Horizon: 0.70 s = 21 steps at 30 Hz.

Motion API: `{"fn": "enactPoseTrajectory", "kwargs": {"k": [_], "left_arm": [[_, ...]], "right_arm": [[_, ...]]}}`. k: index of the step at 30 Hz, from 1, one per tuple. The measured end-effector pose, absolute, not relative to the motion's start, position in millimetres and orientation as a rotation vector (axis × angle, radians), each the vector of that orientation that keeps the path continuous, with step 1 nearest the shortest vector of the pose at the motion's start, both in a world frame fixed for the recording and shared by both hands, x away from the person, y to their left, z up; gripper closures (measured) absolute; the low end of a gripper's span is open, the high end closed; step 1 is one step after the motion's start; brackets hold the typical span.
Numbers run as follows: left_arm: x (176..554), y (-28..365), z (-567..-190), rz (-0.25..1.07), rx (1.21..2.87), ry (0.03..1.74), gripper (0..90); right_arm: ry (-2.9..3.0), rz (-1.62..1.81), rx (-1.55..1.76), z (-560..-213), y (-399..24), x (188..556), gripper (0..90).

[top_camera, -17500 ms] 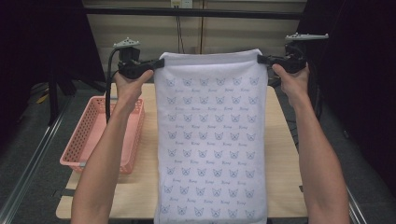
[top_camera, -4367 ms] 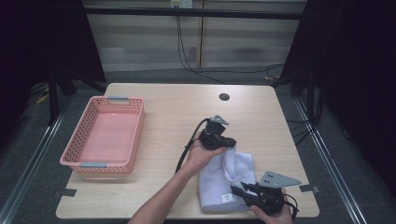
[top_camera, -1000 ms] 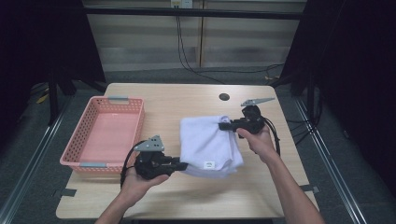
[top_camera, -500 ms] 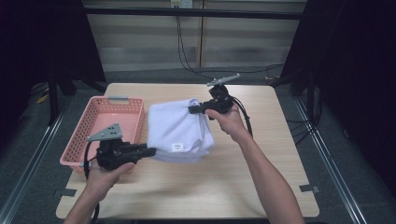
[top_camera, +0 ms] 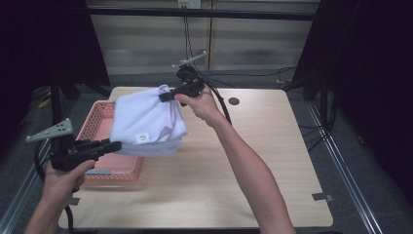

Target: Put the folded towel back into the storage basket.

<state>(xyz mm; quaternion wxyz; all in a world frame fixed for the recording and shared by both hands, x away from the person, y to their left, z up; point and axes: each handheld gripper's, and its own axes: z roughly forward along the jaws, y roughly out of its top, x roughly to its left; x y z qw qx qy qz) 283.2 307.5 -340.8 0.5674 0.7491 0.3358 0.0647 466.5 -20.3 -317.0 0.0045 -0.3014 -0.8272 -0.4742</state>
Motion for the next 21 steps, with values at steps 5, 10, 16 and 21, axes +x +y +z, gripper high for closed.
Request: {"fn": "enactPoseTrajectory", "kwargs": {"k": [5, 10, 16, 21], "left_arm": [[279, 337, -344, 0.209, 1.718, 0.877, 77.5], [279, 365, -351, 0.218, 1.675, 0.941, 77.6], [284, 394, -363, 0.241, 1.673, 1.043, 77.7], [291, 409, -388, 0.287, 1.712, 1.153, 77.7]], "right_arm": [[-2.587, -1.469, -0.935, -311, 17, 475, 76.3], [-2.589, -1.428, -0.946, -320, 50, 480, 76.3], [-2.577, -1.392, -0.992, -341, 79, 487, 76.4], [-2.567, -1.38, -1.056, -365, 103, 491, 76.4]]}}
